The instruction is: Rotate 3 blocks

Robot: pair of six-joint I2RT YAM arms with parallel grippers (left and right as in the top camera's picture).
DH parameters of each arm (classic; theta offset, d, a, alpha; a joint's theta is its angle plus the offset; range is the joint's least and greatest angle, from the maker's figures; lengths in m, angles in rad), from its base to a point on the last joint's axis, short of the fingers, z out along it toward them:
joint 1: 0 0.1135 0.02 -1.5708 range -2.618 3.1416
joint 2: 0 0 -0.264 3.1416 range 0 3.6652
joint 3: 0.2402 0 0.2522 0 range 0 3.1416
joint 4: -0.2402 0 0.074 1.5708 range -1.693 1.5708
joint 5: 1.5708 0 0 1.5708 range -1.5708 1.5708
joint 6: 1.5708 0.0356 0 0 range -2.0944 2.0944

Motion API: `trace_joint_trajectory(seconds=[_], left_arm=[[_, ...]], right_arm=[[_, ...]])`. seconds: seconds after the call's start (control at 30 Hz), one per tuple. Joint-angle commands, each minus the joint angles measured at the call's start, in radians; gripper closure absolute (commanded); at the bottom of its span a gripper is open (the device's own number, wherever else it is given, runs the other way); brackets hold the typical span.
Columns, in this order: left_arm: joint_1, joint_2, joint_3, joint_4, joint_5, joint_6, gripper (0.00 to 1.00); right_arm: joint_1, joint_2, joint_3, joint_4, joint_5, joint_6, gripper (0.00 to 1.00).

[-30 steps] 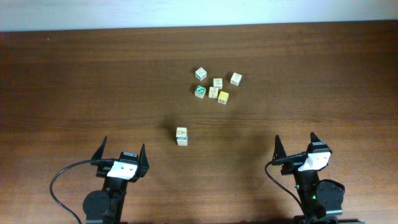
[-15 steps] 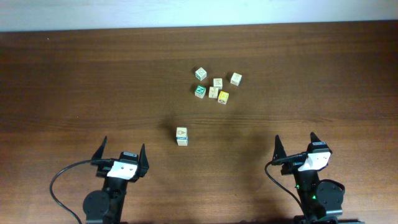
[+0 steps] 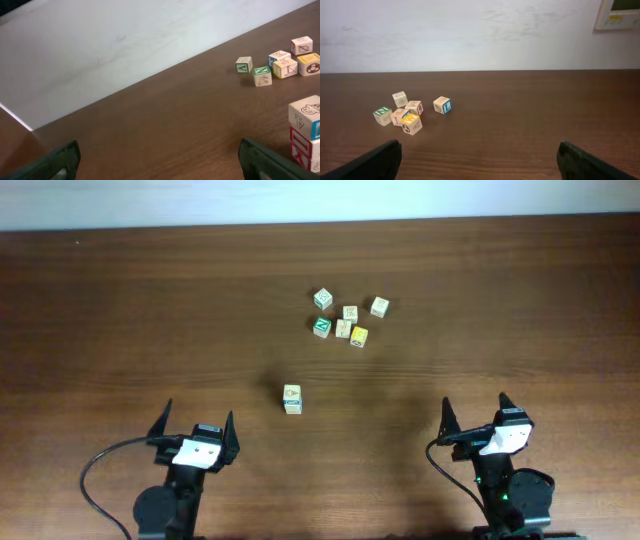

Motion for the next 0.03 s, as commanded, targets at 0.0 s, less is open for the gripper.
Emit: trace_joint_trajectory(seconds=[0.0], left_arm=[[0.004, -0.010, -0.009, 0.003, -0.010, 0.013, 0.01]], right_arm=[[-0.006, -0.005, -0.009, -0.001, 0.013, 0.004, 0.02]])
